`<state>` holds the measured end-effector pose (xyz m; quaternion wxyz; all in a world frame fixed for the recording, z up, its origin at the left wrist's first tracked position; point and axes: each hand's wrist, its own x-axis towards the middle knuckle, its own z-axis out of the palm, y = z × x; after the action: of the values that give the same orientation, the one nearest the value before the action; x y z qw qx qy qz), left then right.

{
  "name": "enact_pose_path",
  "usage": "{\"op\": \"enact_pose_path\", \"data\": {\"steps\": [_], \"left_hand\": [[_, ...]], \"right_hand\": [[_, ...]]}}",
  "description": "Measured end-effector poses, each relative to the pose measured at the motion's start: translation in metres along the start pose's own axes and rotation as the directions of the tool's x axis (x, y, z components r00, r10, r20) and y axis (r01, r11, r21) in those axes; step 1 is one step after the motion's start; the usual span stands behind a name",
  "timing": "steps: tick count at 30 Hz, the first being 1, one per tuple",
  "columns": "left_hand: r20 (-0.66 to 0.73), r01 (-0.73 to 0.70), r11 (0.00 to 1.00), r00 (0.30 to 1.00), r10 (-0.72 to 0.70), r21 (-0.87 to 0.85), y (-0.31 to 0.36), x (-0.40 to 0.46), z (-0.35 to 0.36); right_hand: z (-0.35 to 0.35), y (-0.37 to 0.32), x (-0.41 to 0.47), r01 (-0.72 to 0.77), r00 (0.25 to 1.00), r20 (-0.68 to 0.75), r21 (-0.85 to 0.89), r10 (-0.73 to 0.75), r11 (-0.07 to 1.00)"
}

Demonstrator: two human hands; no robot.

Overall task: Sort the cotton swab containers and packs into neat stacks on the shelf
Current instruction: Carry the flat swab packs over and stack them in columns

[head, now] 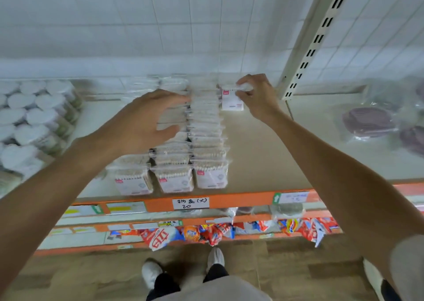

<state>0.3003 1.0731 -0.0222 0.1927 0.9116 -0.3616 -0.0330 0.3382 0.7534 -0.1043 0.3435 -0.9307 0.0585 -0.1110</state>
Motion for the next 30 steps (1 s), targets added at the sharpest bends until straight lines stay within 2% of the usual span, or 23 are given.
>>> {"op": "enact_pose_path", "data": {"steps": [9, 12, 14, 18, 22, 25, 27, 30], "left_hand": [[0.015, 0.059, 0.997, 0.998, -0.059, -0.042, 0.016, 0.005, 0.014], [0.009, 0.007, 1.000, 1.000, -0.007, 0.005, 0.026, -0.001, 0.010], [-0.045, -0.030, 0.999, 0.999, 0.031, 0.021, 0.031, -0.019, 0.000], [-0.115, -0.006, 1.000, 0.993, 0.004, -0.011, 0.025, -0.062, -0.012], [-0.134, 0.070, 0.997, 0.988, -0.073, -0.029, 0.010, -0.080, -0.003], [-0.153, 0.125, 0.985, 0.978, -0.142, -0.121, 0.008, -0.107, 0.004], [-0.200, 0.201, 0.959, 0.950, -0.241, -0.198, -0.003, -0.142, 0.008], [-0.257, 0.333, 0.885, 0.869, -0.422, -0.327, -0.029, -0.199, 0.015]], "right_hand": [[0.002, -0.003, -0.001, 0.012, 1.000, -0.011, 0.004, -0.012, 1.000], [-0.014, -0.015, -0.014, -0.019, 1.000, 0.000, -0.121, 0.019, 0.992], [-0.035, -0.031, -0.033, 0.049, 0.999, -0.003, -0.215, -0.051, 0.975], [-0.059, -0.067, -0.092, 0.245, 0.968, 0.099, -0.207, -0.229, 0.947], [-0.037, -0.100, -0.114, 0.310, 0.937, 0.232, -0.205, -0.261, 0.928], [-0.018, -0.124, -0.122, 0.330, 0.927, 0.248, -0.181, -0.282, 0.927], [0.001, -0.144, -0.130, 0.355, 0.912, 0.268, -0.139, -0.310, 0.925], [0.035, -0.173, -0.147, 0.378, 0.893, 0.302, -0.101, -0.333, 0.921]]}}
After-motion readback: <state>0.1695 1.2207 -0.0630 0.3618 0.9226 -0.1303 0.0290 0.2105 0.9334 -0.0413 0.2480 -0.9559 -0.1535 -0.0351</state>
